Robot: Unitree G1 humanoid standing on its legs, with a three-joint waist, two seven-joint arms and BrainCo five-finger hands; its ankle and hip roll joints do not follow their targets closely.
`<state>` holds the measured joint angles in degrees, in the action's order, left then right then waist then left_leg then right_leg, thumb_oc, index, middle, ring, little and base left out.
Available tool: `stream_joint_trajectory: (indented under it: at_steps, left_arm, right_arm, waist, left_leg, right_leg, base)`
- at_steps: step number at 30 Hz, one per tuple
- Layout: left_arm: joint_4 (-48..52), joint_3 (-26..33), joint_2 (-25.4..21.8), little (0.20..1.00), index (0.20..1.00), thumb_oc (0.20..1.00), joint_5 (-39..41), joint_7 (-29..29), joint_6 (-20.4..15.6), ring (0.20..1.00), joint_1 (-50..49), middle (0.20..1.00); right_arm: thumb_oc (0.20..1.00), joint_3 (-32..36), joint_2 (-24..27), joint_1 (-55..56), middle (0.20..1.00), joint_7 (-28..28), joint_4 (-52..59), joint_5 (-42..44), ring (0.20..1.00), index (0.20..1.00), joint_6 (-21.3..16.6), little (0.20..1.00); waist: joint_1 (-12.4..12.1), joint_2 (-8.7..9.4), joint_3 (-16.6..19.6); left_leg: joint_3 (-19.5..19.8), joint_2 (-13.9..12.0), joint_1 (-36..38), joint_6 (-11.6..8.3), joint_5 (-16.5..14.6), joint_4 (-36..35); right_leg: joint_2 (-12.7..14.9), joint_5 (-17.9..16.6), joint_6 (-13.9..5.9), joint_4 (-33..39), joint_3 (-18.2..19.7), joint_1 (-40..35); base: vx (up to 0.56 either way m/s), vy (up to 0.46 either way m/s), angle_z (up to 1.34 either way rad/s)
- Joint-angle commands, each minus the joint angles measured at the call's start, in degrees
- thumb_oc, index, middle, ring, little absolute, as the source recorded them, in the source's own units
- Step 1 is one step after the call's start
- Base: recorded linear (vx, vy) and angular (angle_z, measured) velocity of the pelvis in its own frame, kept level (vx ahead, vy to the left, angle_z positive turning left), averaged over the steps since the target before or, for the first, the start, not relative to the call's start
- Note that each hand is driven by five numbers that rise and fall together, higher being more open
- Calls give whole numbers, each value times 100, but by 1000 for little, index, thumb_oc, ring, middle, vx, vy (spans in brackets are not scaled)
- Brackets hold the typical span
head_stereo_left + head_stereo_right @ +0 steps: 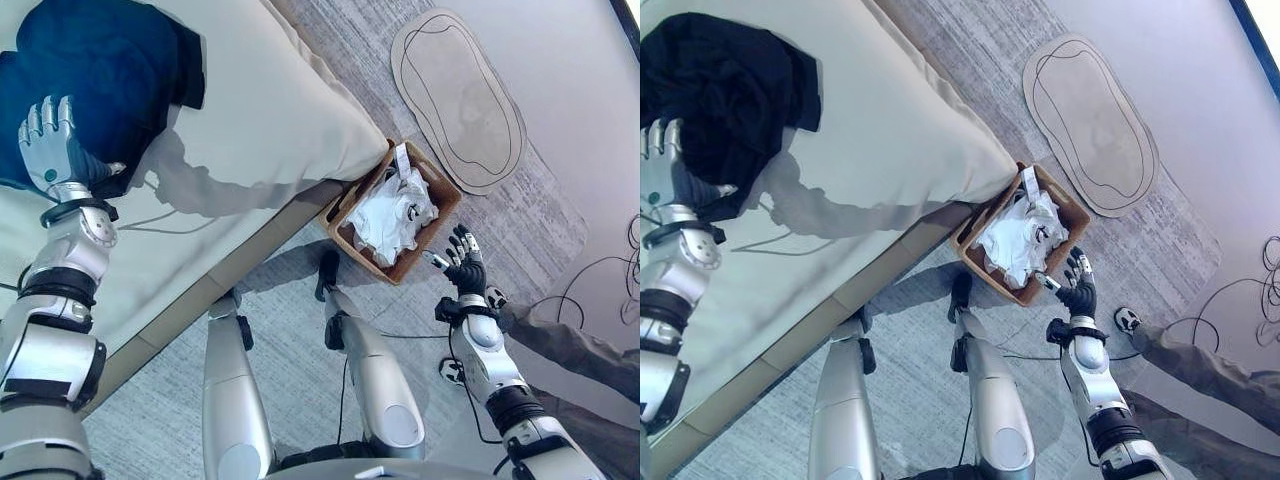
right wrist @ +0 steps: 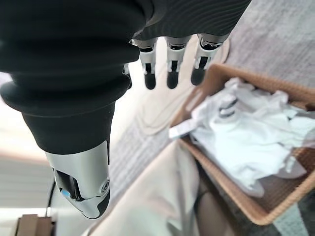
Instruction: Pick up clothes into the bucket
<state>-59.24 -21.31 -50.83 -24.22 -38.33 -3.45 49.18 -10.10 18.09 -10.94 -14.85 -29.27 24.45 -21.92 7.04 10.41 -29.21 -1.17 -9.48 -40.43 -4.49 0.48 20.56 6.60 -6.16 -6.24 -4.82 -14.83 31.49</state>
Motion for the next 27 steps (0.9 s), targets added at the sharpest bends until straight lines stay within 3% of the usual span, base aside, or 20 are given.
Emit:
stream_joint_trajectory:
  at_steps: [1,2,10,11,12,14,15,27]
  left_arm:
    - [-270,35,-353,1000,1000,1000,-356,60,122,1000,360,1000]
    - [-359,4,-366,1000,1000,1000,-397,111,163,1000,401,1000]
    - [-858,-248,-571,1000,1000,1000,-476,564,267,1000,607,1000]
    - [-899,-236,-553,947,947,947,-376,725,231,947,582,947]
    - [-967,-209,-518,589,589,589,-285,836,194,589,587,589]
    - [-1013,-202,-486,407,407,407,-231,878,183,407,617,407]
    - [-1106,-198,-430,200,200,200,-158,964,184,200,657,200]
    - [-947,49,-363,200,200,200,86,1049,35,200,451,200]
  right_arm:
    - [1000,203,303,115,1000,74,634,216,1000,1000,-360,1000]
    - [1000,200,325,131,1000,109,662,236,1000,1000,-366,1000]
    - [1000,236,421,110,1000,248,729,377,1000,1000,-331,1000]
    - [1000,244,433,91,1000,250,702,373,1000,1000,-300,1000]
    - [1000,254,421,72,1000,242,674,378,1000,1000,-262,1000]
    - [1000,260,403,58,1000,254,629,378,1000,1000,-233,1000]
    - [1000,257,384,28,1000,264,622,359,1000,1000,-210,1000]
    - [1000,382,375,74,1000,365,584,315,1000,1000,-191,1000]
  waist:
    - [-32,119,27]
    - [-19,113,60]
    - [59,105,78]
    - [57,101,65]
    - [58,99,53]
    - [59,97,44]
    - [69,88,41]
    - [68,29,199]
  left_leg:
    - [-43,19,-41,158,12,125]
    - [-12,0,11,106,-156,162]
    - [-57,-12,-52,114,-159,166]
    - [-75,-9,-44,120,-160,160]
    - [-87,-16,-48,124,-161,181]
    - [-102,-17,-46,133,-166,197]
    - [-123,-12,-41,150,-181,224]
    - [-81,22,-36,134,-163,131]
  right_leg:
    - [753,243,-487,-898,170,-257]
    - [730,358,-532,-936,209,-290]
    - [713,268,-537,-858,267,-213]
    - [709,246,-547,-844,276,-207]
    - [713,234,-552,-843,283,-203]
    - [708,230,-553,-842,287,-202]
    - [708,236,-551,-850,312,-196]
    - [715,278,-527,-831,272,-182]
  base:
    - [0,0,0]
    - [63,9,6]
    - [5,15,4]
    - [2,31,-2]
    - [4,36,-3]
    - [5,25,-4]
    - [10,20,-5]
    - [4,1,-4]
